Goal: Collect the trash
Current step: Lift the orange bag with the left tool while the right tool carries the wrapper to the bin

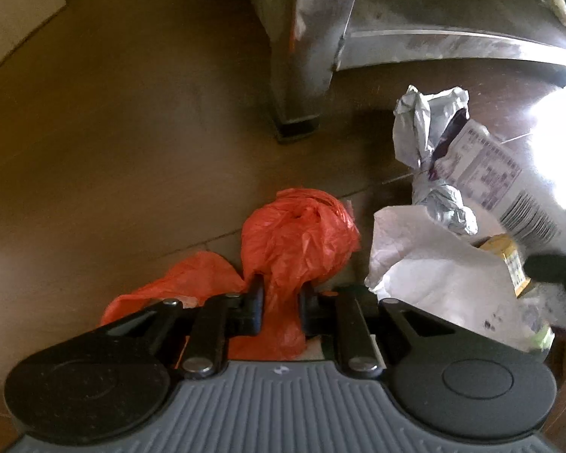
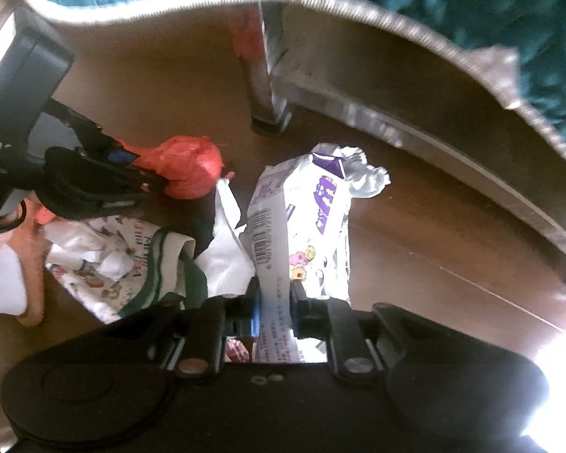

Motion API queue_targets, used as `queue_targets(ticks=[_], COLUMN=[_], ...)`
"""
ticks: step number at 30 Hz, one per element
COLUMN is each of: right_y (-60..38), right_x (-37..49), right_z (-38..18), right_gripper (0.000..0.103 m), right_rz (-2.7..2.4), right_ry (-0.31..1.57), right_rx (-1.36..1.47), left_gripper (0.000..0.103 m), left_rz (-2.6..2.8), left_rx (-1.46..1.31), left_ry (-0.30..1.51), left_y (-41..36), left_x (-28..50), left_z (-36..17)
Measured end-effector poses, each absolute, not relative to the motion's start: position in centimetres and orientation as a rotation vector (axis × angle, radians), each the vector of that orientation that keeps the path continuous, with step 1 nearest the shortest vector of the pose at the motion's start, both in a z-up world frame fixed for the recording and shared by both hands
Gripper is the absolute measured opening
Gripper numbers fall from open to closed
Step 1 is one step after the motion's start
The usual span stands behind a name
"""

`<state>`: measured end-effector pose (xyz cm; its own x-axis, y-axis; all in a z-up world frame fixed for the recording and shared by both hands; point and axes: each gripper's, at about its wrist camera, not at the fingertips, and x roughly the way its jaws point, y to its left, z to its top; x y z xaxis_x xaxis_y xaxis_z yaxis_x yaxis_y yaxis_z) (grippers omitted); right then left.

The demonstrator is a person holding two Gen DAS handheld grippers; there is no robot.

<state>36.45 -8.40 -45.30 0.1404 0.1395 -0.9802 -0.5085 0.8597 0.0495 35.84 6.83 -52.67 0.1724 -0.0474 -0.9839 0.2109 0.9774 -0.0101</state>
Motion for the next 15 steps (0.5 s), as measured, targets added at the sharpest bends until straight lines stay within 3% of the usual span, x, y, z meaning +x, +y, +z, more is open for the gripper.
queue_targets(ticks=[8, 15], right_y=[-8.7, -9.6], right_x=[35.1, 30.8], right_z=[-37.0, -27.2], right_gripper=[0.013, 0.013], right_rz=[0.438, 0.450], right_ry=[1.294, 1.170], right_rx=[-0.343, -0.284], left_gripper=[0.015, 0.015], left_rz=[-0.160, -0.183], left_rx=[0.103, 0.106], left_ry=[1.374, 1.333], left_y=[9.0, 8.6], left_x=[34.8, 32.1], left_z=[-46.4, -37.1])
